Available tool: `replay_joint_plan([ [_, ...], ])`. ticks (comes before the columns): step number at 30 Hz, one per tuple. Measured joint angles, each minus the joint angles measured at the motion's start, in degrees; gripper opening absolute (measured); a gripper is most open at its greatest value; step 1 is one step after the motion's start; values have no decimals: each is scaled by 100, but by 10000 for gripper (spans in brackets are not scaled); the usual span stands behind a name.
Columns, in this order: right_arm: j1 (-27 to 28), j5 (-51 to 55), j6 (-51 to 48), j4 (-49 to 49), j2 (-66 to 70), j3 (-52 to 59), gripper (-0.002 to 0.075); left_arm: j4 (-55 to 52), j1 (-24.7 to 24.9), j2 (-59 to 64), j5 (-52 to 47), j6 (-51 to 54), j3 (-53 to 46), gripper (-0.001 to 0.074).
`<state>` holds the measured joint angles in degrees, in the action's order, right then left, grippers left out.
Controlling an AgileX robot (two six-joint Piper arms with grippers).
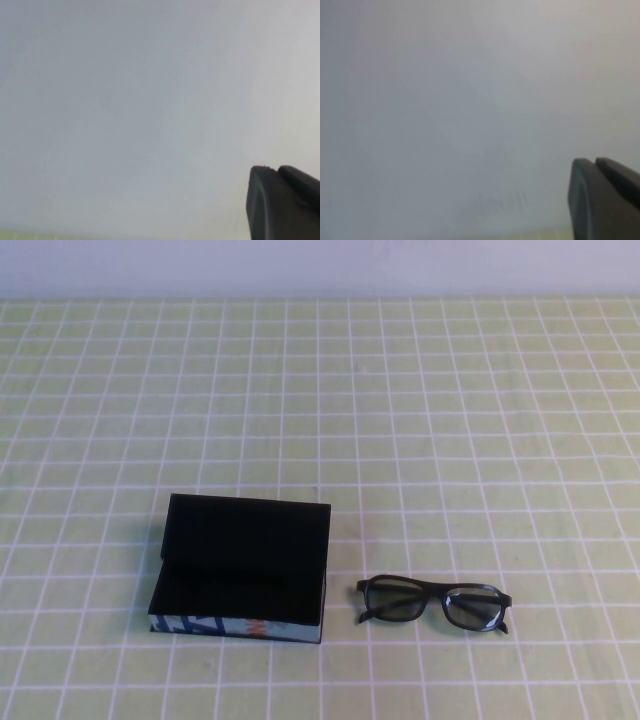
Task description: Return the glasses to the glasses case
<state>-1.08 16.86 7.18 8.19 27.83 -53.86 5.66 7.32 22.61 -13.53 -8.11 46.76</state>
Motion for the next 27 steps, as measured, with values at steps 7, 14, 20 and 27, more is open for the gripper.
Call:
replay_joint_plan([
  [7,0,1490,-390,-152,1652,-271,-17,-136,0,704,-976,0,10,-3],
  [14,-298,2405,-770,367,2763,-271,-17,-172,0,1255,-2090,10,10,-3],
  [20,-1089,3118,-2631,427,3685,-288,-17,-172,0,1733,-2824,10,10,-3],
  [27,-2194,3976,-4109,383,4824,-784,-17,-13,0,2094,-3230,10,10,-3],
])
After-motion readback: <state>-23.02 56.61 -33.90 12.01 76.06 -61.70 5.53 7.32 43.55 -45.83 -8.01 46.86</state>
